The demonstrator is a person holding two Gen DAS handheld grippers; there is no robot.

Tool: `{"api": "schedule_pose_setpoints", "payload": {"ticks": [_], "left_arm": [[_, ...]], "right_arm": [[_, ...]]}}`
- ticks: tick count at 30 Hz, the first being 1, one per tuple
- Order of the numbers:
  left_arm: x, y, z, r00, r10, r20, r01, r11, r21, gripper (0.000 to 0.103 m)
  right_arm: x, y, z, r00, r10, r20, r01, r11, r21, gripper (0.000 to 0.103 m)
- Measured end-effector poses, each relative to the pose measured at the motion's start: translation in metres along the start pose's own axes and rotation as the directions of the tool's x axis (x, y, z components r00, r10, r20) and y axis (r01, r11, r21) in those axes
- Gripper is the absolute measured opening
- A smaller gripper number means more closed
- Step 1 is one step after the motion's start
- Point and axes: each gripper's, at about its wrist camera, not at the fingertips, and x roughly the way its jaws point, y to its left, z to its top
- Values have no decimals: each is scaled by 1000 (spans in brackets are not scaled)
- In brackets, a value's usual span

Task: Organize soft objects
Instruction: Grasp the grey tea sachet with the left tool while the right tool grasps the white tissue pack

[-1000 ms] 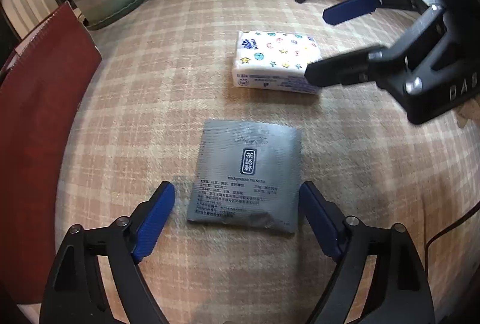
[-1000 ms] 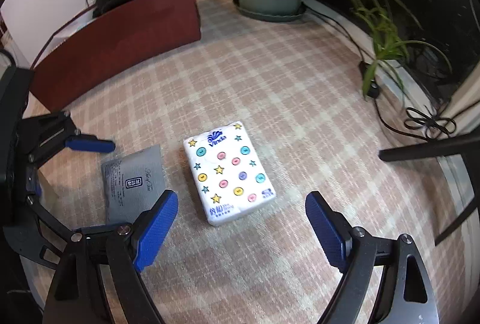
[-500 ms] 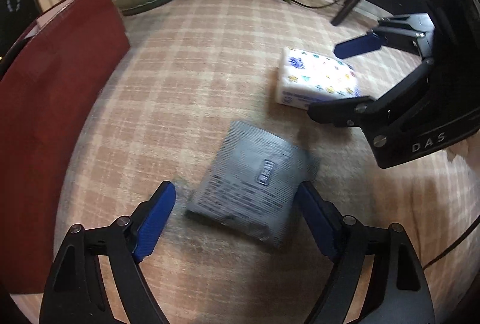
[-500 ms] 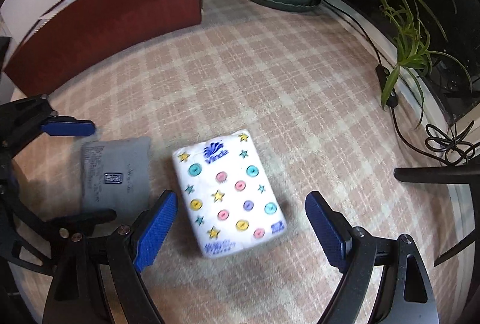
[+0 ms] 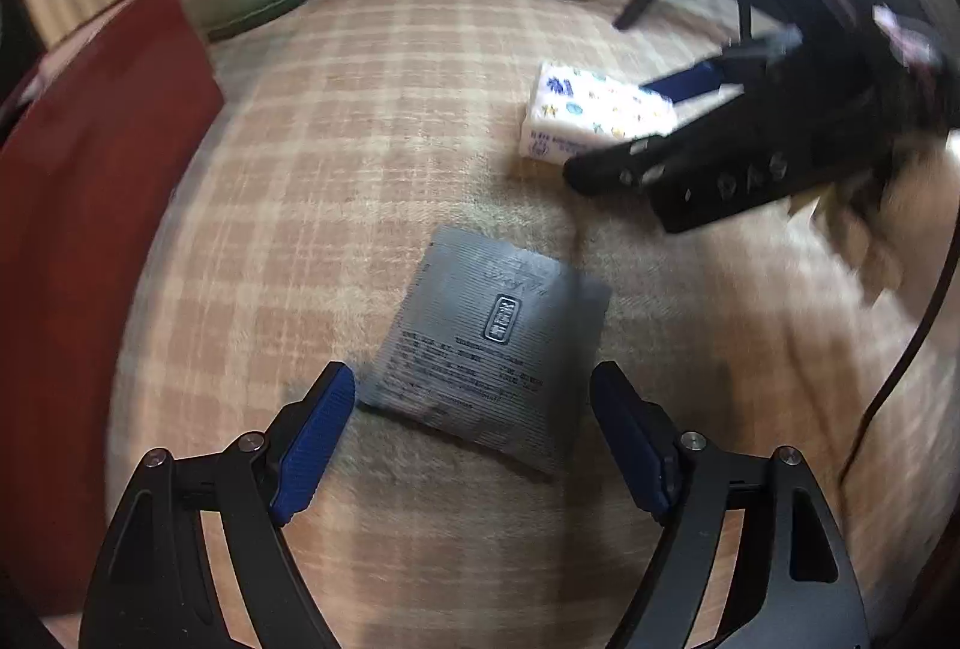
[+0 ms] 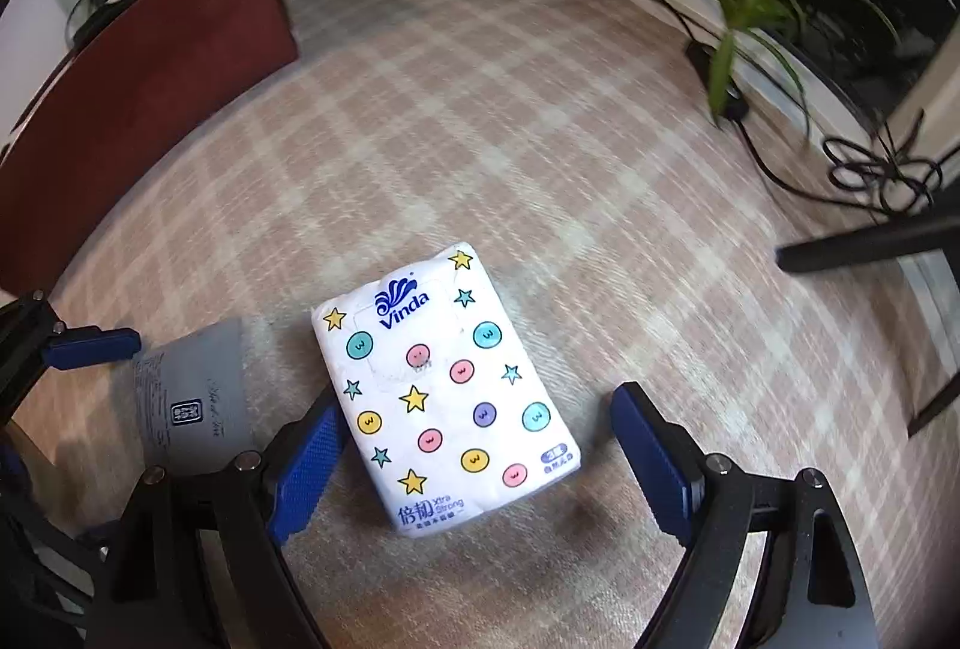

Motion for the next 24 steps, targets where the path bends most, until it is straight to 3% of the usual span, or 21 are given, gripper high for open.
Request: {"api": "schedule_pose_setpoints", "payload": {"ticks": [5, 7, 10, 13, 17, 20, 24], "left_arm": [[1, -7, 5, 999, 33, 1, -32, 992, 124, 81], [4, -4, 11, 999, 46, 6, -46, 993, 109, 81], [8, 7, 21, 998, 69, 6, -69, 998, 14, 78], [3, 12, 22, 1000, 24, 19, -24, 1000, -17, 75], [2, 5, 20, 997, -53, -48, 57, 994, 97, 81], [7, -2, 21, 996, 9, -85, 9, 980, 200, 81], [14, 2, 28, 993, 8, -120, 22, 970, 243, 83]], "right_arm": [[-1, -12, -1, 1000, -7, -14, 8, 997, 73, 84], [-2, -16, -2, 1000, -8, -17, 10, 996, 92, 84], [-2, -20, -4, 1000, -12, -25, 15, 993, 113, 84], [-3, -20, -7, 1000, 0, -28, 3, 993, 116, 84], [-9, -21, -15, 1000, 12, -24, -9, 993, 121, 84], [-10, -20, -19, 1000, 15, -20, -12, 992, 127, 84], [-14, -22, -20, 1000, 23, -18, -20, 991, 131, 84]]}}
